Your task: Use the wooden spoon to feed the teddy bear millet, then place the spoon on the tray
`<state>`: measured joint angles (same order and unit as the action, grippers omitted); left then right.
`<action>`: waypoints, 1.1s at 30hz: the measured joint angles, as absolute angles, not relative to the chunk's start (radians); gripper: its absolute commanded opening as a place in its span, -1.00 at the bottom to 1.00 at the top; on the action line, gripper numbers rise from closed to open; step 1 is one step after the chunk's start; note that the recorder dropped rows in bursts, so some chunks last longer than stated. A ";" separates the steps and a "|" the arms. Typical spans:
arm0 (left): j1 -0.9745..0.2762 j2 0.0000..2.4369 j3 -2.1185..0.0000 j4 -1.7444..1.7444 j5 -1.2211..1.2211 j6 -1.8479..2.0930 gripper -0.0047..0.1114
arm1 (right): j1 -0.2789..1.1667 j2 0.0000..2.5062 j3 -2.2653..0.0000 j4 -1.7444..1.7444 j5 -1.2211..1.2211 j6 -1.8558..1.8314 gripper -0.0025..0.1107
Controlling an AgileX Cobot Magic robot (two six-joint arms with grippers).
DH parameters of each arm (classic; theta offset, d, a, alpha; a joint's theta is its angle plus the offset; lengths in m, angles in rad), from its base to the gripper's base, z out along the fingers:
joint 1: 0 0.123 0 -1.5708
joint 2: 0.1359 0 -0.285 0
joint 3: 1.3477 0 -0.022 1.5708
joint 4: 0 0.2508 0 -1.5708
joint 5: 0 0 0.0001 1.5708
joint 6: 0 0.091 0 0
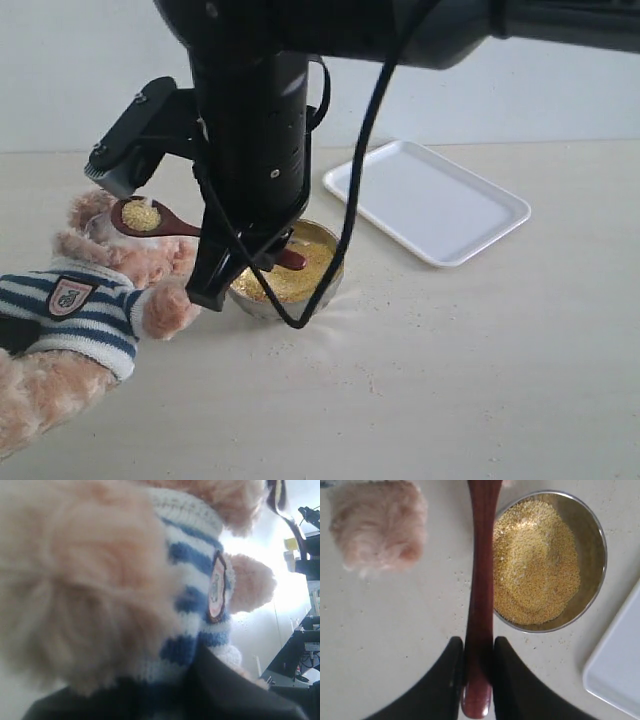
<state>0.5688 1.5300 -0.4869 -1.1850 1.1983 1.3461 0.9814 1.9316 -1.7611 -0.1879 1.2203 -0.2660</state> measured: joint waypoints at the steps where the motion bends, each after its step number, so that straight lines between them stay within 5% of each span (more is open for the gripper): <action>1: 0.569 1.530 -0.487 -1.185 1.198 1.346 -0.81 | 0.986 1.953 -1.775 -0.208 1.220 -0.264 -0.77; 33: 0.569 1.530 -0.487 -1.185 1.198 1.346 -0.81 | 1.106 2.038 -1.802 -0.513 1.172 -0.260 -0.77</action>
